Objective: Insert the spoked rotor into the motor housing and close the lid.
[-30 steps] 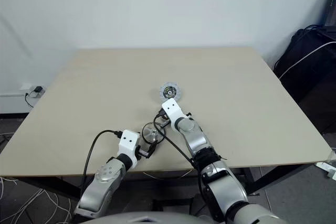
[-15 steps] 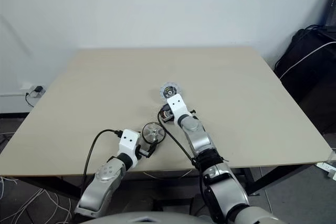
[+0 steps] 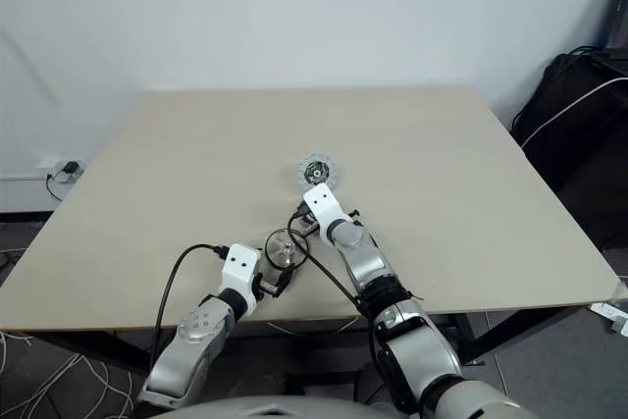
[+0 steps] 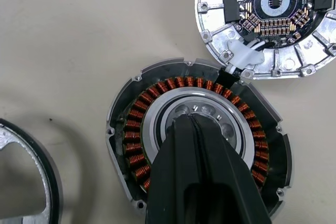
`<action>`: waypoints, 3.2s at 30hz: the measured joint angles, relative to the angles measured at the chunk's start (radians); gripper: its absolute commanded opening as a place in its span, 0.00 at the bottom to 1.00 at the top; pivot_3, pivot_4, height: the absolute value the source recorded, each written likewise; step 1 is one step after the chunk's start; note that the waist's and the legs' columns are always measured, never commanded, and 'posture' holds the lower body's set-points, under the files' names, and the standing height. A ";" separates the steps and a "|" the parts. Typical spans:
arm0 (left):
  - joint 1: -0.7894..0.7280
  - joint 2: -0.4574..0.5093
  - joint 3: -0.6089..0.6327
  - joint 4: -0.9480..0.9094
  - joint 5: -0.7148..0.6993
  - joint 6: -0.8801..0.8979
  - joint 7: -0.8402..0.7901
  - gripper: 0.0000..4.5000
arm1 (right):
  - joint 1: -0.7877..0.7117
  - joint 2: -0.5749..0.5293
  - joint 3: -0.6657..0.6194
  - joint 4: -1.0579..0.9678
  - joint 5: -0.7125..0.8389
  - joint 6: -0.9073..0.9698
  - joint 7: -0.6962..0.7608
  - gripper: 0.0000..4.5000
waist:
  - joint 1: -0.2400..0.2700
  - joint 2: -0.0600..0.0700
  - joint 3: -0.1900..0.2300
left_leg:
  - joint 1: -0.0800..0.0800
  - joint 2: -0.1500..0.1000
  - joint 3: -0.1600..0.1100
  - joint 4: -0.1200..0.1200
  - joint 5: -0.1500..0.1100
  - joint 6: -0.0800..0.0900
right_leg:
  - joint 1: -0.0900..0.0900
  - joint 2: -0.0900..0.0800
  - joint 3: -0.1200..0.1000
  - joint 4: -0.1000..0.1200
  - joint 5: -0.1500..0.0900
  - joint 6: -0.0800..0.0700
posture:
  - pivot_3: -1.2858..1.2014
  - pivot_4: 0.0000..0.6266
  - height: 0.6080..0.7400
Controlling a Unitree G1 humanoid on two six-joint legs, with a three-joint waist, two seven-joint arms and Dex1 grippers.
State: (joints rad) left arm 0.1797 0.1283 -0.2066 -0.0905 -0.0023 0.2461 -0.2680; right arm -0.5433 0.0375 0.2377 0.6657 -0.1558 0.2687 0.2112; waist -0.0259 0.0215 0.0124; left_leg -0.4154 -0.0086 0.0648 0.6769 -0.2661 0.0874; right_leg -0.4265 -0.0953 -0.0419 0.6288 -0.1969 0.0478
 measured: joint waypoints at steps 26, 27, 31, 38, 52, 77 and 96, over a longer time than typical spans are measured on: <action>0.004 -0.008 -0.009 -0.001 0.000 0.000 0.002 1.00 | 0.169 -0.149 0.046 -0.391 0.004 0.155 0.137 0.01 | 0.011 0.000 0.000 | -0.001 0.000 0.000 -0.001 0.000 0.000 | -0.001 -0.001 0.000 -0.001 0.000 0.000 | 0.52 0.00 1.00; 0.004 -0.008 -0.009 -0.001 0.000 0.000 0.002 1.00 | 0.169 -0.159 0.054 -0.406 0.004 0.155 0.153 0.01 | 0.012 0.000 0.000 | -0.001 0.000 0.000 -0.001 0.000 0.000 | -0.001 -0.001 0.000 -0.001 0.000 0.000 | 0.52 0.00 1.00; -0.002 -0.009 -0.009 -0.001 0.000 0.000 0.001 1.00 | 0.167 -0.203 0.097 -0.431 0.003 0.158 0.232 0.21 | 0.013 -0.001 0.000 | -0.001 0.000 0.000 -0.001 0.000 0.000 | -0.001 -0.001 -0.001 -0.001 0.000 0.000 | 0.52 0.00 1.00; -0.005 -0.011 -0.009 0.000 0.000 -0.003 0.003 1.00 | 0.143 -0.283 0.211 -0.443 -0.010 0.172 0.404 0.34 | 0.014 -0.003 0.002 | -0.001 0.000 0.000 -0.001 0.000 0.001 | 0.000 -0.001 -0.001 -0.002 0.000 0.000 | 0.52 0.00 1.00; -0.003 -0.018 -0.005 0.000 0.000 -0.017 0.008 1.00 | 0.032 -0.261 0.225 -0.297 -0.030 0.135 0.399 0.34 | 0.015 -0.005 0.003 | -0.001 0.000 0.000 -0.001 0.000 0.000 | 0.000 -0.001 -0.001 -0.002 0.000 0.000 | 0.52 0.00 1.00; 0.000 -0.021 0.001 0.000 0.000 -0.037 0.027 1.00 | -0.033 -0.241 0.194 -0.152 -0.030 0.067 0.405 0.00 | 0.016 -0.004 0.003 | -0.001 0.000 -0.001 -0.001 0.000 0.000 | 0.000 -0.002 -0.001 -0.001 0.001 -0.001 | 0.52 0.00 1.00; 0.010 -0.029 0.001 0.002 -0.001 -0.039 0.026 1.00 | 0.251 -0.484 0.185 -0.652 -0.032 0.223 0.510 0.00 | 0.045 -0.005 0.003 | -0.003 0.000 -0.001 0.000 0.000 0.001 | -0.001 -0.002 -0.002 -0.003 0.000 -0.001 | 0.52 0.00 1.00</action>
State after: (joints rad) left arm 0.1901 0.0992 -0.2058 -0.0885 -0.0032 0.2069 -0.2415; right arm -0.2923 -0.4464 0.4226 0.0138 -0.1875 0.4919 0.7208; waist 0.0194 0.0165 0.0156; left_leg -0.4185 -0.0088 0.0639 0.6765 -0.2666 0.0883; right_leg -0.4280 -0.0976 -0.0441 0.6254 -0.1970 0.0465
